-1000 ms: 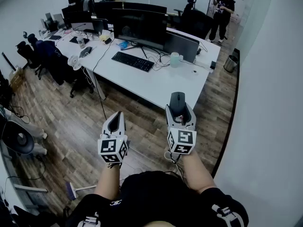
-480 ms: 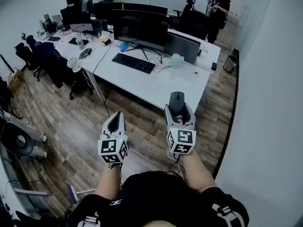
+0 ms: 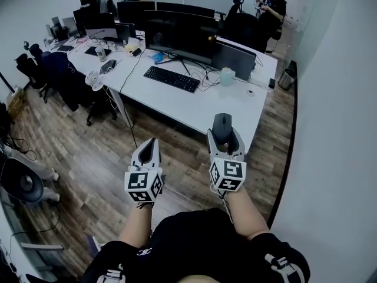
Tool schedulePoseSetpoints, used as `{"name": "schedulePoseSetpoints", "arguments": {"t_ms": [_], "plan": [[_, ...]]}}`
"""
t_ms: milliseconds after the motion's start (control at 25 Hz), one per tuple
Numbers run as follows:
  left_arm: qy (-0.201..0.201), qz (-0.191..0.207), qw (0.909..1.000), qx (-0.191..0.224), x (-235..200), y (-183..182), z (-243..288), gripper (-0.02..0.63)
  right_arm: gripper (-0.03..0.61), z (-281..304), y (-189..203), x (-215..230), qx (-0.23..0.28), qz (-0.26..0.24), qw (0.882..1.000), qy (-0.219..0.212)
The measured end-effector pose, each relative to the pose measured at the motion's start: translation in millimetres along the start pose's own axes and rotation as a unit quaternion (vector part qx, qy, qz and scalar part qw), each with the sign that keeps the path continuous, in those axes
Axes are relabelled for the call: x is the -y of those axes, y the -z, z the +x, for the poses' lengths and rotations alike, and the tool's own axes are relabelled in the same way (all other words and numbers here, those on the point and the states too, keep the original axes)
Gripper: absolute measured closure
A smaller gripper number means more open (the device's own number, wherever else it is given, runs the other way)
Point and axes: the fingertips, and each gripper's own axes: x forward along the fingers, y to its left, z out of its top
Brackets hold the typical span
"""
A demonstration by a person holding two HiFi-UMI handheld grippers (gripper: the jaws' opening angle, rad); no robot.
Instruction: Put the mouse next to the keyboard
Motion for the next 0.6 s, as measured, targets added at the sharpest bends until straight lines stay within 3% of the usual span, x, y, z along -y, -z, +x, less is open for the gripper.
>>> {"name": "schedulePoseSetpoints", "arguments": {"t_ms": [240,600], "plan": [[0.012,-0.007,0.9999,-0.003,-19.3,2.0,1.9,0.601,0.259,16.0,2.8,-28.7,-0.004,-0.004,1.0,-0.006],[-0.013,0.002,0.9999,0.002,-67.5,-2.5,12.4,0.601,0.259,47.0,9.5,-51.0,-0.003,0.007,1.0,-0.015]]}}
